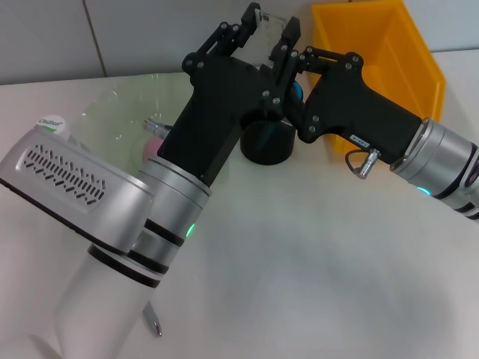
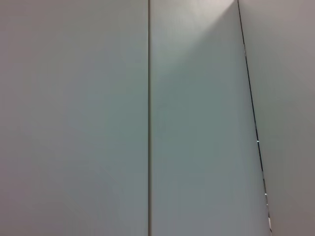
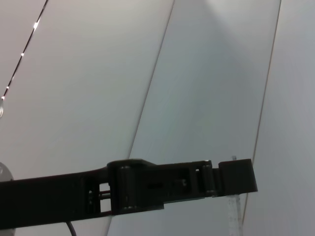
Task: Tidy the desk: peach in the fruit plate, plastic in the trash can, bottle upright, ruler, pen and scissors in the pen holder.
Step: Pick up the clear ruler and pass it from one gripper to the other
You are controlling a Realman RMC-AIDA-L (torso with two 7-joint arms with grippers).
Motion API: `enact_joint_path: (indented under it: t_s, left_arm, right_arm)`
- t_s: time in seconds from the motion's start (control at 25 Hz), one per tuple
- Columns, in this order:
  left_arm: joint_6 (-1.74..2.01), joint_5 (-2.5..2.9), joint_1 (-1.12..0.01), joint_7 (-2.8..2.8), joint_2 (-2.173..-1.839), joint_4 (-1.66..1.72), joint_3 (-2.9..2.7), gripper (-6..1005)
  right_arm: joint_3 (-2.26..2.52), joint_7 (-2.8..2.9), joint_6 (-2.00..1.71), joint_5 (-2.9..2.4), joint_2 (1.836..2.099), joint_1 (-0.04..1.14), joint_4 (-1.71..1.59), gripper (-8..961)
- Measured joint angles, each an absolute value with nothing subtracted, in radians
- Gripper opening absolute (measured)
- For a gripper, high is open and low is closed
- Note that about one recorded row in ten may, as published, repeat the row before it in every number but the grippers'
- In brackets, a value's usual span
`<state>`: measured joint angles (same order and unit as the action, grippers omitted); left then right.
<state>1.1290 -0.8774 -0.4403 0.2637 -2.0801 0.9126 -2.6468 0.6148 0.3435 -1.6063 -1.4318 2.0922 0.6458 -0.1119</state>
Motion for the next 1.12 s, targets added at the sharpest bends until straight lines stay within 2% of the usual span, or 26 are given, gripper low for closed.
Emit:
enact_joint_path:
  t_s: [0.56, 0.76, 1.12]
  left_arm:
    - [1.122, -0.877, -0.44, 0.274, -2.08, 0.911, -2.65, 396]
    - [1.121, -0.877, -0.44, 0.275, -2.08, 0.911, -2.653, 396]
    - [1.121, -0.877, -0.439, 0.275, -2.08, 0.912, -2.657, 397]
  right_arm:
    - [0.615, 0.288, -1.624, -1.418, 2.092, 0.646, -0.086, 211]
    - [0.615, 0.285, -1.626, -1.418, 2.092, 0.648, -0.078, 100]
    - [0.608, 0.291, -1.628, -1.417, 2.092, 0.65, -0.075, 92]
